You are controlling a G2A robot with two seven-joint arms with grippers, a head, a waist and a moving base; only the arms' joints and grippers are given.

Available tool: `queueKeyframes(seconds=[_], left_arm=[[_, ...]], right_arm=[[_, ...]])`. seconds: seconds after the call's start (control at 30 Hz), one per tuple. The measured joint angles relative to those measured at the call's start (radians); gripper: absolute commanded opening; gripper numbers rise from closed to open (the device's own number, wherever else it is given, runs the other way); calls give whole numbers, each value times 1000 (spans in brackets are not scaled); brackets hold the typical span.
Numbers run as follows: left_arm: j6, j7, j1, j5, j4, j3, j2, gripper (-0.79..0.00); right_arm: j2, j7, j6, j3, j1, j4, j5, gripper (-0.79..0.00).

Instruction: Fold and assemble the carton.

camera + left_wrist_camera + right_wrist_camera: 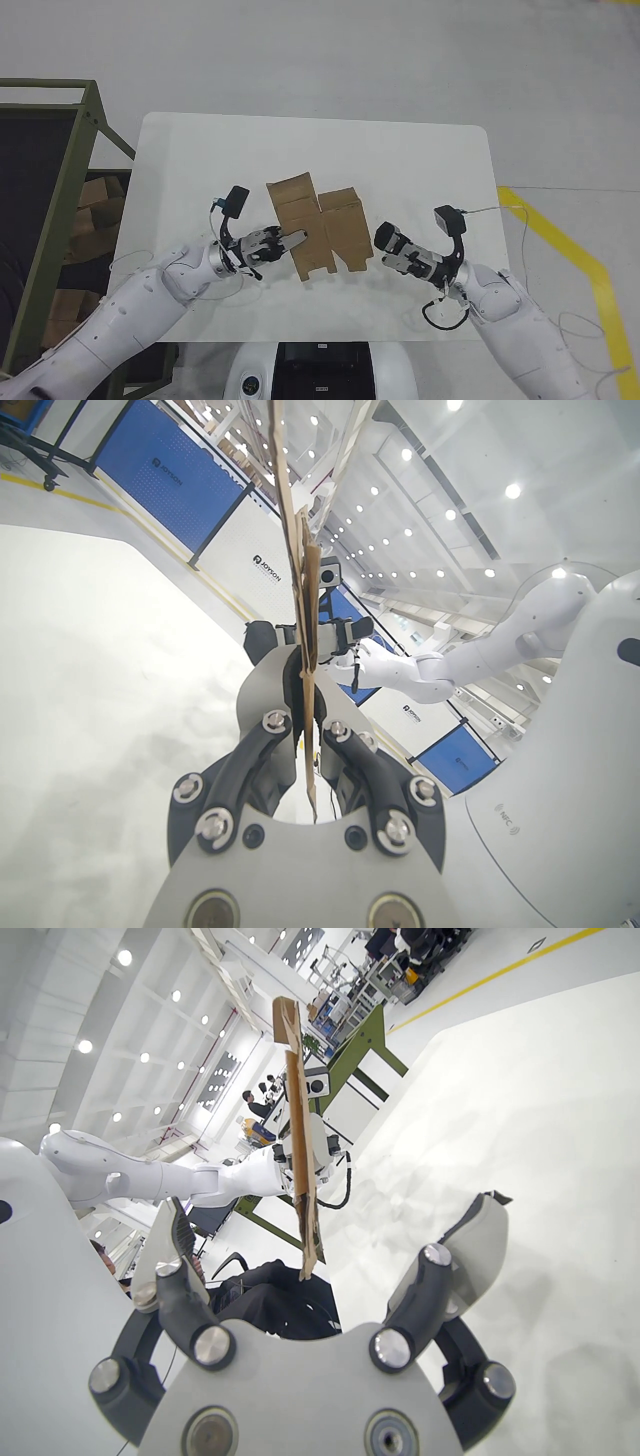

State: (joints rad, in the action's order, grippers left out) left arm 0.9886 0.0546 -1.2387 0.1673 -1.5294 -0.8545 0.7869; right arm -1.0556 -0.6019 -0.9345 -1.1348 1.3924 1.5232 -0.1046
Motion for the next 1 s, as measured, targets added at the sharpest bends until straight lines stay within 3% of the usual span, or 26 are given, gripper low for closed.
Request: queueKeyframes(seconds=[0.33, 0.63, 0.7, 0.8, 0.9, 1.0], left_arm=[[-17, -11, -5, -15, -11, -7, 3, -785], [-32, 0, -7, -74, -19, -20, 23, -785], [-33, 4, -5, -84, -18, -18, 29, -785], [-42, 12, -1, -97, -13, -14, 38, -785], [-45, 25, 5, -107, -7, -9, 47, -785], [-44, 35, 10, -115, 0, -7, 55, -785]], right_arm=[[-1, 10, 8, 1, 3, 5, 10, 0], [-24, 194, -79, 20, 29, -22, 109, -9], [-31, 232, -78, 31, 28, -25, 129, -132], [-41, 276, -78, 47, 20, -37, 166, -215], [-51, 320, -78, 61, 11, -48, 208, -351], [-60, 361, -78, 70, 9, -51, 251, -400]])
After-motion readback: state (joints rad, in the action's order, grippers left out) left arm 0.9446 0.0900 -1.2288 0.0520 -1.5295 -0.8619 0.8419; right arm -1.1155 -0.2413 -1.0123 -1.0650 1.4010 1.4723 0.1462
